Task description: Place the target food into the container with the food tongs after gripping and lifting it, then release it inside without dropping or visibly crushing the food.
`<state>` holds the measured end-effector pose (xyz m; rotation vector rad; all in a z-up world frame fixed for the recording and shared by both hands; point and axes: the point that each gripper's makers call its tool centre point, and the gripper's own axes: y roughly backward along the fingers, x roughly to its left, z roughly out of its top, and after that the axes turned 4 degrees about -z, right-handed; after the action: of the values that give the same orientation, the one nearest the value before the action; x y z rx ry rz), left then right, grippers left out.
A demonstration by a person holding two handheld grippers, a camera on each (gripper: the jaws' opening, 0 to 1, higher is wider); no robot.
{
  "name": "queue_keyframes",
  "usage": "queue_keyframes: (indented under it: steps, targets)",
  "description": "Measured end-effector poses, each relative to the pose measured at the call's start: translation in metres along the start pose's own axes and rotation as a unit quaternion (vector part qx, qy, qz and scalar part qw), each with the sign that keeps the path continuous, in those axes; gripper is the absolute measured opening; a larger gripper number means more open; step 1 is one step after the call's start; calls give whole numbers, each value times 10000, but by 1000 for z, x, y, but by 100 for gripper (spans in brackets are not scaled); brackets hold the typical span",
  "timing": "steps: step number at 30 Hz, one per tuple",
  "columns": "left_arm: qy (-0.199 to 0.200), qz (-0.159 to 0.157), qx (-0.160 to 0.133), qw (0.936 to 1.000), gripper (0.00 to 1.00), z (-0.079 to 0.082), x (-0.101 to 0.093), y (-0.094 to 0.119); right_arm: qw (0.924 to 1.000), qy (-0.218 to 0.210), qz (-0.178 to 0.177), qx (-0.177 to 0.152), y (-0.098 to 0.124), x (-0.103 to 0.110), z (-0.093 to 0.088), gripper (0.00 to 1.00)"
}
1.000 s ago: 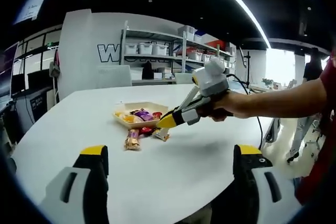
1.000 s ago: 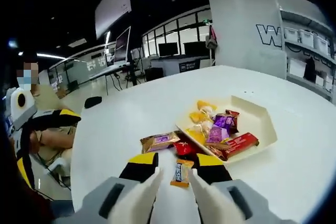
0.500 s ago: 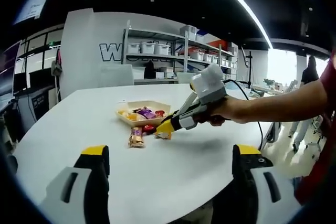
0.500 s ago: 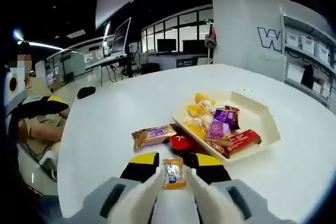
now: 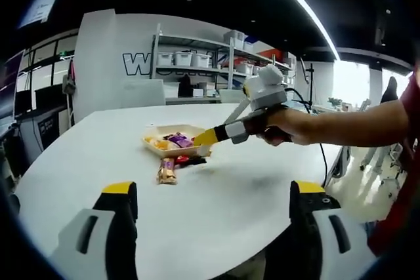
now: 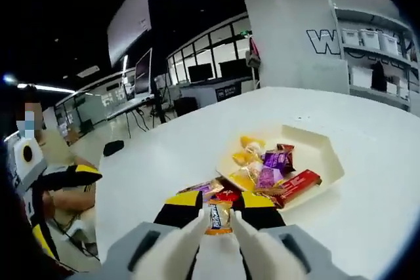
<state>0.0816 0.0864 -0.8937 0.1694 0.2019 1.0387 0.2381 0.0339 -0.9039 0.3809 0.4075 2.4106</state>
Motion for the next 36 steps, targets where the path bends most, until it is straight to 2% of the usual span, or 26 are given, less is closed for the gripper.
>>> queue_keyframes:
  steps: [11,16,19,25,36]
  targets:
    - [46,-44,3,10000,95,-2,-5,0,9998,86,-156,-125,17,-19,24,16]
    - [37,-62,-44,10000,95,2,-5,0,9993,194,-191,-267,24,-21,48,17]
    - [25,-58,-51,10000,94,4,-4,-1,9985,396,-233,-293,24,-23,59,17]
    - [12,-61,-106,9999,94,8,-4,-1,9977,462,-254,-421,26,-25,80,17]
    - [43,-14,-111,9999,94,7,1,1,9956,658,-324,-588,23,-31,111,18]
